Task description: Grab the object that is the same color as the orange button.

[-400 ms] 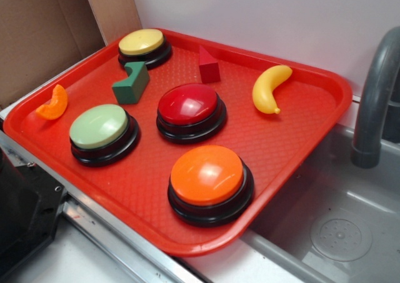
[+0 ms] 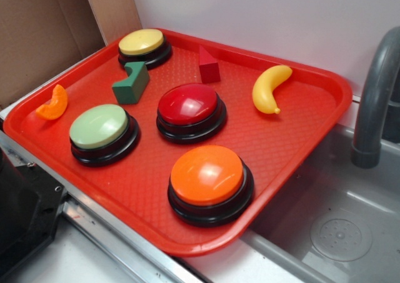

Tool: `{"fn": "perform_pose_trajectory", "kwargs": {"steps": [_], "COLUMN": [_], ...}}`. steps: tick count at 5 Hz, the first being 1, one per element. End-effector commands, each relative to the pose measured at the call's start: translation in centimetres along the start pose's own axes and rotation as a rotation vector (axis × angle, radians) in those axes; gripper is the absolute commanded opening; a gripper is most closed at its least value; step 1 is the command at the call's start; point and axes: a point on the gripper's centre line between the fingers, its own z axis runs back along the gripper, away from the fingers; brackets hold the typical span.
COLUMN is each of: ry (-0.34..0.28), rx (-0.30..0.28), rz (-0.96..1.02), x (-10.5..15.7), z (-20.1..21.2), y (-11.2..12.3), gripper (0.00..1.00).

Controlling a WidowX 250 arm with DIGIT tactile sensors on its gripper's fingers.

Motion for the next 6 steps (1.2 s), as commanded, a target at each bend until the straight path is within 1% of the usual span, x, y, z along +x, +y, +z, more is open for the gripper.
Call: {"fn": "perform_pose_trajectory", "kwargs": {"steps": [1, 2, 3, 4, 5, 6], "ry": [-0.091, -0.07, -0.086, -0.108, -0.117, -0.096], "rx": [0.051, 0.062, 0.047, 0.048, 0.069, 0.1], "rz": [0.153, 0.226, 0.31, 0.368, 0.409, 0.448], "x": [0.0, -0.1, 0.5, 1.0, 1.7, 1.7], "z": [-5.4, -8.0, -10.9, -12.9, -14.9, -17.4], "y": [9.5, 12.8, 15.4, 16.6, 17.2, 17.2], "gripper": [1.0, 1.0, 1.0, 1.0, 1.0, 1.0]}}
